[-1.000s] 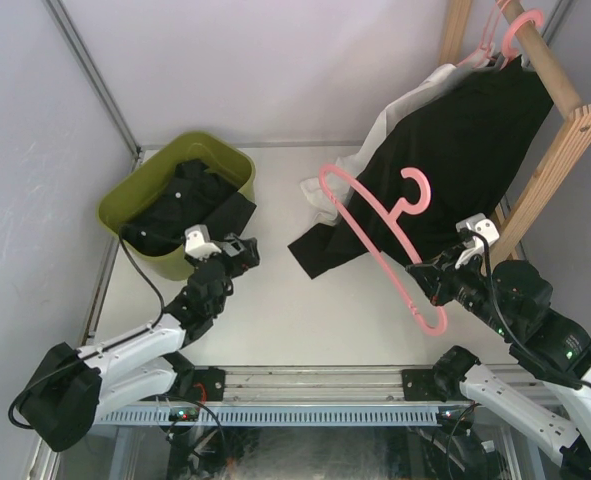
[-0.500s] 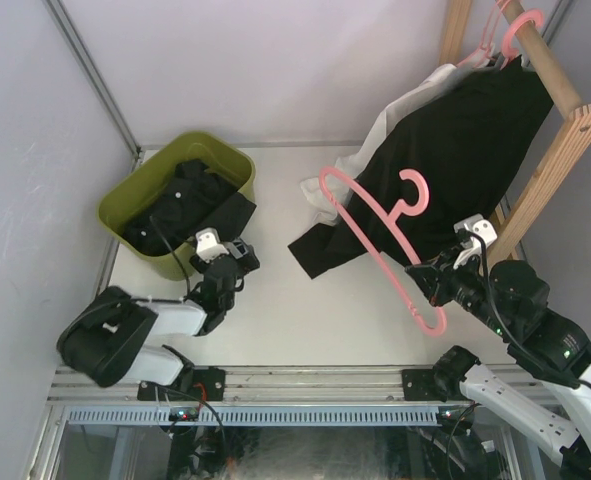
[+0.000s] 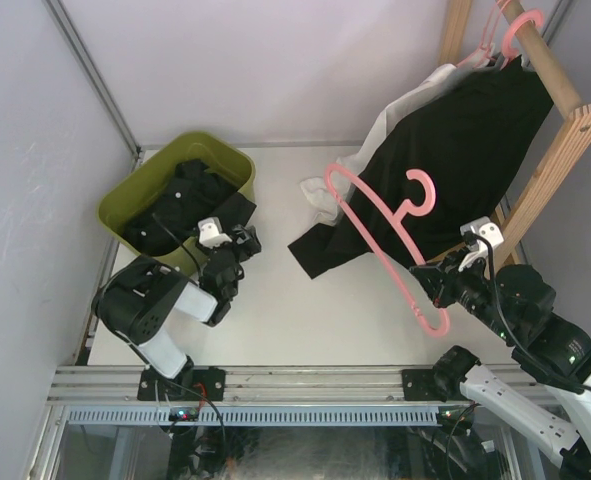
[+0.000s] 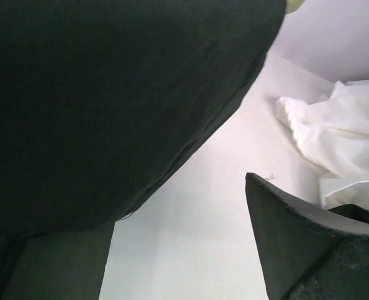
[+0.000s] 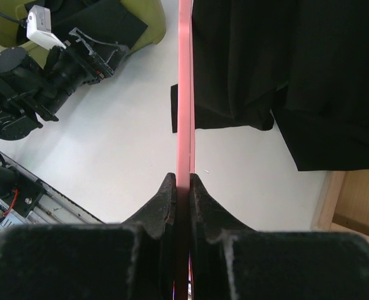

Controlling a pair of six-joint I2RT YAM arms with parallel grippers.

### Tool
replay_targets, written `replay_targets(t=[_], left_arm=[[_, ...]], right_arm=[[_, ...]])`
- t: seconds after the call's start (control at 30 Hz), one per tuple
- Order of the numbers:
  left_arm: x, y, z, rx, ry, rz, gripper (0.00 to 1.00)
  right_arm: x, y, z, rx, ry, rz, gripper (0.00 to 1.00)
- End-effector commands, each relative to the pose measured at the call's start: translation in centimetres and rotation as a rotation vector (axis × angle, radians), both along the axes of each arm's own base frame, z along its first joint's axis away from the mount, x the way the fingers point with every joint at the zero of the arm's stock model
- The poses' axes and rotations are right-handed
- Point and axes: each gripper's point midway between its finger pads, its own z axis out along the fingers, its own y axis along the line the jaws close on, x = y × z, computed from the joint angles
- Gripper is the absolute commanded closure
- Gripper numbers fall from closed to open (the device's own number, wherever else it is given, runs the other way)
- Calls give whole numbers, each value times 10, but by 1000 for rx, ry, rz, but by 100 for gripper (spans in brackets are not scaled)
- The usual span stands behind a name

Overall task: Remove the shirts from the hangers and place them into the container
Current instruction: Place the shirt in the bin.

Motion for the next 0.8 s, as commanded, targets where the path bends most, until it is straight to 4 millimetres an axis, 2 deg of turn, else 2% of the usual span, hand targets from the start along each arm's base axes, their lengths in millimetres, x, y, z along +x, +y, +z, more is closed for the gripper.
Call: replay_targets(t=[0.0, 0.1, 0.23, 0.37, 0.47, 0.57, 0.63, 0.67, 0.7, 0.77], left_arm=[[15, -17, 40, -51, -129, -66, 21], [17, -21, 46, -89, -139, -90, 45], [16, -24, 57, -120, -163, -105, 69], [16, -26, 81, -133, -224, -118, 98], [15, -39, 100, -156, -237, -191, 100], [8, -61, 129, -187, -227, -310, 100], [5, -68, 150, -173, -189, -353, 100], [8, -68, 176, -151, -184, -352, 100], [11, -64, 185, -109, -131, -325, 100], [17, -41, 193, 13, 0, -211, 100]], right_arm=[[6, 0, 9, 7, -36, -12, 99], [8, 1, 8, -3, -34, -11, 99], [9, 2, 5, -12, -25, -11, 99], [9, 2, 4, -17, -22, -12, 98], [10, 2, 4, -19, -20, -12, 98], [10, 3, 5, -17, -23, -12, 98], [10, 3, 5, -14, -26, -11, 98], [10, 4, 6, -12, -27, -8, 98], [10, 4, 6, -9, -28, -6, 98], [11, 5, 8, -4, -31, -2, 98]])
